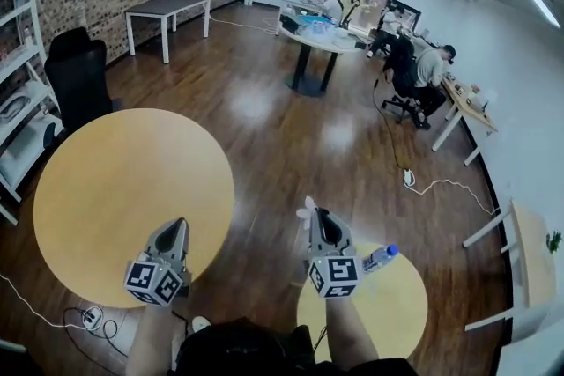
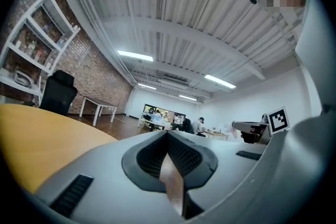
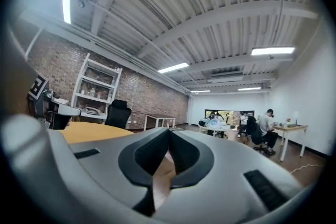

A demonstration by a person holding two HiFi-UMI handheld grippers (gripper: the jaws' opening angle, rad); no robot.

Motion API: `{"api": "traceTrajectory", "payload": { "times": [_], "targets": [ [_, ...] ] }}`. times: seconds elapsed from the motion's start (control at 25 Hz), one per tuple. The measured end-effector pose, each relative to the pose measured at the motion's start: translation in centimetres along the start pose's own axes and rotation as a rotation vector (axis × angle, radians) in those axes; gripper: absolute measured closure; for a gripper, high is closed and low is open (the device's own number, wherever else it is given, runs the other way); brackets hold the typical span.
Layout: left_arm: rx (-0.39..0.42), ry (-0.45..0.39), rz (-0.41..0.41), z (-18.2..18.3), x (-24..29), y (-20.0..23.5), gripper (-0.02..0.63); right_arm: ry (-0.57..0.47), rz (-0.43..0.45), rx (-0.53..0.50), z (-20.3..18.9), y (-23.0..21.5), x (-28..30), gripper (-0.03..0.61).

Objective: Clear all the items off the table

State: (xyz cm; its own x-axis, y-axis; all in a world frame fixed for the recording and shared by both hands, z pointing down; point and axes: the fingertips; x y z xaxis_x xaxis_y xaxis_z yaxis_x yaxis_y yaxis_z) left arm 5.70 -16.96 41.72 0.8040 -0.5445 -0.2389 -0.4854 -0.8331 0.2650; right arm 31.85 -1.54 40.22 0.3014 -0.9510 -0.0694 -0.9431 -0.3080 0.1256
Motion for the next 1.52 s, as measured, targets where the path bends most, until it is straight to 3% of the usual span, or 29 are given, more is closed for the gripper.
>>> {"api": "traceTrajectory", "payload": {
  "times": [0.24, 0.44, 0.72, 1.04, 1.24, 1.52],
  "targets": [
    [0.062, -0.074, 0.126, 4.5, -4.2, 9.1, 0.612, -0.048, 0.171, 0.001, 1.5, 10.3, 8.4, 0.575],
    [0.121, -0.109, 0.280, 7.8, -10.3, 16.5, 0.612, -0.084, 0.300, 0.027, 2.1, 19.4, 13.8, 0.575],
    [0.136, -0.129, 0.470, 9.9, -17.1, 23.0, 0.612, -0.063, 0.421, 0.042, 1.5, 27.5, 19.6, 0.575],
    [0.088, -0.119, 0.544, 8.6, -14.7, 26.3, 0.612, 0.018, 0.478, 0.045, -2.3, 29.1, 25.0, 0.575],
    [0.052, -0.060, 0.553, 5.9, -11.3, 27.9, 0.612, 0.097, 0.493, 0.015, -5.8, 28.2, 27.8, 0.575],
    [-0.015, 0.055, 0.612, 0.2, -8.9, 30.5, 0.612, 0.249, 0.528, -0.001, -13.8, 27.8, 30.9, 0.575]
  ]
}}
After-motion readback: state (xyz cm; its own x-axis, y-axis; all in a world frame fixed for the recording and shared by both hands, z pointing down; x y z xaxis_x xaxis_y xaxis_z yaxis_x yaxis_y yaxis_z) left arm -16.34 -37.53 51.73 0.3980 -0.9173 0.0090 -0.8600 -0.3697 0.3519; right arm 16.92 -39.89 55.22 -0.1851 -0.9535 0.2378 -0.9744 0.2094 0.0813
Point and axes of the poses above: the fingertips, and each gripper's own axes: x forward along the fingers, y to its left, z out of its top, and after that the axes turned 5 degrees about -y, right-handed
